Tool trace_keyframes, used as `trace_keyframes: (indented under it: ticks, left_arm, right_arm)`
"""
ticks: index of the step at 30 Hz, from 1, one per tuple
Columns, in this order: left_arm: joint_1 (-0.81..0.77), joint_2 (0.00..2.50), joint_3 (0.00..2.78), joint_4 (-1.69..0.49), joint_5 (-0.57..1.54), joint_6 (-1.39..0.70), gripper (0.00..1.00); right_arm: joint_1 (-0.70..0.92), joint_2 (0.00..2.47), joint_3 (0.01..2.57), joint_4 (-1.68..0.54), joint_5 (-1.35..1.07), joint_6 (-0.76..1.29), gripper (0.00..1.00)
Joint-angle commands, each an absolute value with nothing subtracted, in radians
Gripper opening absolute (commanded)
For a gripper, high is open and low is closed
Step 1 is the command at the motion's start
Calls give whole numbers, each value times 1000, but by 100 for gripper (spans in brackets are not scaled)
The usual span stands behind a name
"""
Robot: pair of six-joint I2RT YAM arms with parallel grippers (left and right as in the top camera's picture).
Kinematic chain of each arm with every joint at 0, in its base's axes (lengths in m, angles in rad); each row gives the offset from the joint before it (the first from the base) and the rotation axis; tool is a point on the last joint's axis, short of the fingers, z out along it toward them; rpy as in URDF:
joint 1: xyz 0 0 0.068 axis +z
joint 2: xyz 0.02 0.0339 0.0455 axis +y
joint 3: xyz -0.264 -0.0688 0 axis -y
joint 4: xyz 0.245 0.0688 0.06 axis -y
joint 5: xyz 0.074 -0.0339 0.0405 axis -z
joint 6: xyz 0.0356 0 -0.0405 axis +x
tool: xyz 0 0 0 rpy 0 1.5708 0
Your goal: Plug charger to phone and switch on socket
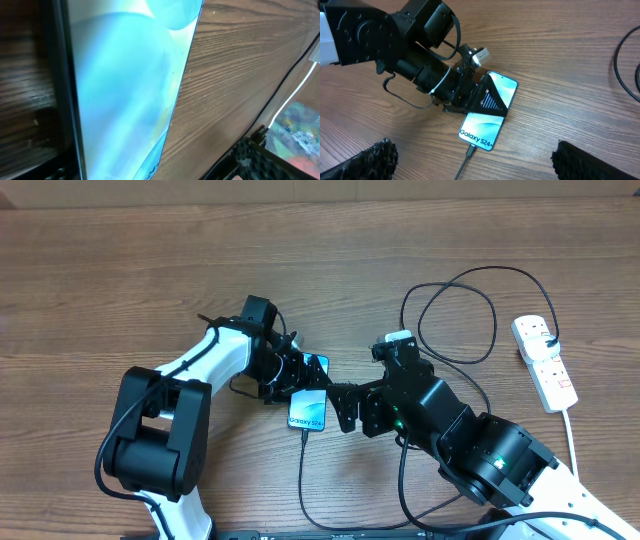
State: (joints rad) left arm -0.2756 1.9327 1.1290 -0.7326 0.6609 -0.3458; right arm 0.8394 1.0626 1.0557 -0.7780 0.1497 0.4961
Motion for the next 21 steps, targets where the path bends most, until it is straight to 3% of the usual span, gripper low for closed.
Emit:
trace_keyframes:
  ticks: [1,21]
  left_arm:
    - [-269,2001,1082,-733,406,-345,88]
    - [-269,2001,1082,-737,331,-345,100]
  right_arm:
    - [840,1057,1081,-769,165,489,100]
    - [840,1057,1081,-768,164,489,100]
